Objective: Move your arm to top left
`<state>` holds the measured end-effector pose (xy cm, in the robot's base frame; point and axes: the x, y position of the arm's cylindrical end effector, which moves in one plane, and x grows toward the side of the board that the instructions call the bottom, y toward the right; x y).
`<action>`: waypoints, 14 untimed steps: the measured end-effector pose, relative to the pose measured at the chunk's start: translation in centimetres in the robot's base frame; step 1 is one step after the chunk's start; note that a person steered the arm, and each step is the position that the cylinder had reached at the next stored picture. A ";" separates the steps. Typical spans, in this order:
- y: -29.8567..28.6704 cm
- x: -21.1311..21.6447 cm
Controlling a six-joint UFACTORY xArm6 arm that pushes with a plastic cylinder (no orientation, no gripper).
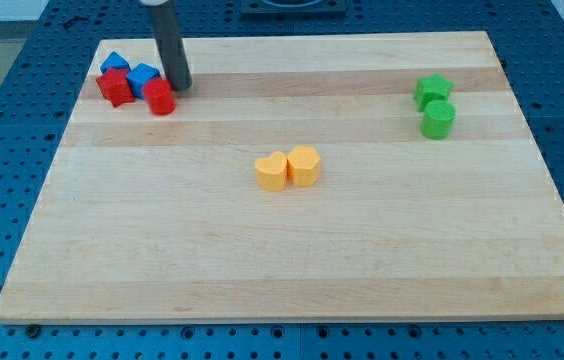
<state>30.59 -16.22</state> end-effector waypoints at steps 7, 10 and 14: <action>2.4 4.9; 2.1 0.0; -4.5 -10.7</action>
<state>19.92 -20.69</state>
